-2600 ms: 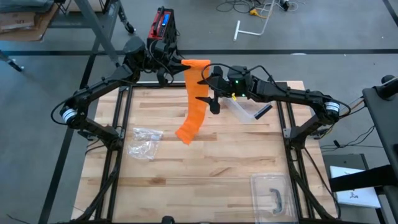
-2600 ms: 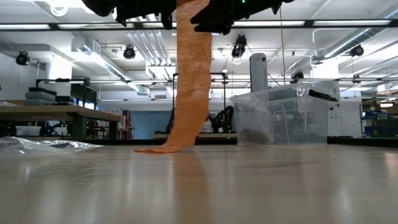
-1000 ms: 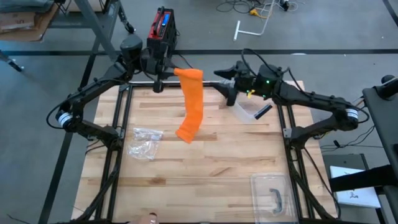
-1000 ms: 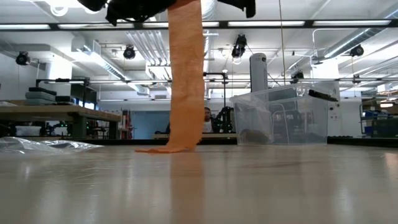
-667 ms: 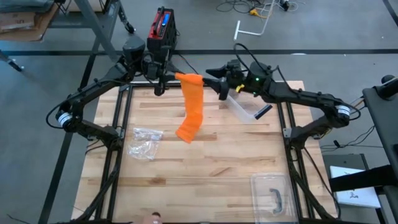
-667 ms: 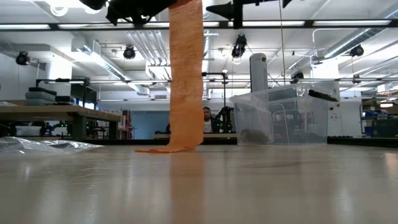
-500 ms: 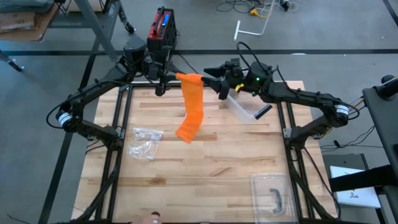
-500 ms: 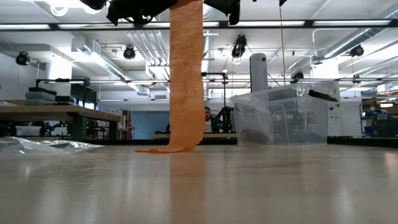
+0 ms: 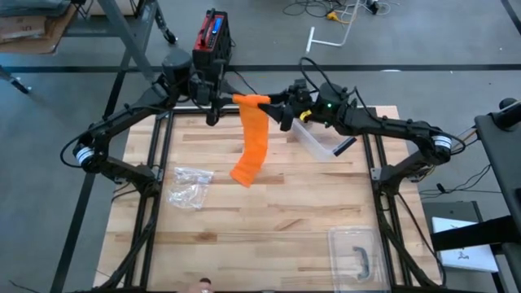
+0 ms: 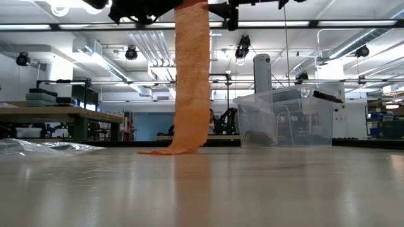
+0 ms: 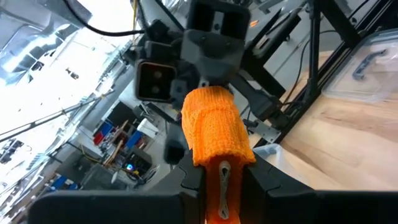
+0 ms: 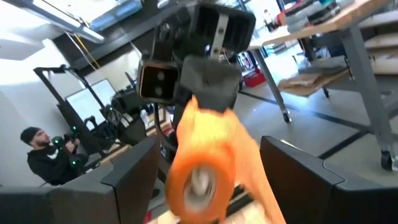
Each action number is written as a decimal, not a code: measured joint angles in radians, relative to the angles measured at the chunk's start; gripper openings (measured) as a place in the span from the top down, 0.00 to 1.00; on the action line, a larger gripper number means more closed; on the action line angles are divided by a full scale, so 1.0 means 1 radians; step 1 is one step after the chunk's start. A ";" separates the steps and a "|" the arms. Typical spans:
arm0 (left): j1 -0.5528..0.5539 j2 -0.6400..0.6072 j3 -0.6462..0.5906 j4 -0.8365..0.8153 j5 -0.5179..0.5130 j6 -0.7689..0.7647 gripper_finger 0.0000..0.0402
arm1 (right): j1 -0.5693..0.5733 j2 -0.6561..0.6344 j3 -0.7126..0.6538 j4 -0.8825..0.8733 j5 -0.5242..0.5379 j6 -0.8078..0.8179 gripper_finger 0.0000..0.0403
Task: Roll bandage
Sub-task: Roll the orange bandage on the table
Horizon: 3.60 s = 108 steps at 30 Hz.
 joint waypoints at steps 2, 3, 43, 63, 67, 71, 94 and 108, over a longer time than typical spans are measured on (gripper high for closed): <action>-0.005 0.000 0.000 0.000 0.000 0.000 0.89 | 0.000 0.007 0.014 0.001 -0.004 -0.004 0.33; -0.007 0.000 0.000 0.001 0.000 0.000 0.89 | 0.000 0.014 0.026 0.003 -0.006 -0.004 0.33; -0.021 0.006 -0.001 0.021 -0.089 -0.905 0.20 | 0.008 0.048 0.051 0.008 0.050 -0.392 0.84; -0.023 0.058 -0.002 0.141 -0.106 -1.133 0.64 | 0.033 0.050 0.051 0.001 0.159 -0.454 0.83; -0.023 0.058 -0.002 0.142 -0.107 -1.158 0.75 | 0.048 0.050 0.051 -0.002 0.213 -0.483 0.84; -0.023 0.058 -0.002 0.140 -0.109 -1.174 0.79 | 0.053 0.051 0.051 -0.005 0.230 -0.495 0.84; -0.021 0.056 -0.001 0.159 -0.064 -1.080 0.46 | 0.061 0.055 0.046 -0.013 0.257 -0.434 0.85; -0.022 0.056 -0.001 0.153 -0.054 -0.989 0.72 | 0.076 0.055 0.046 0.013 0.257 -0.415 0.83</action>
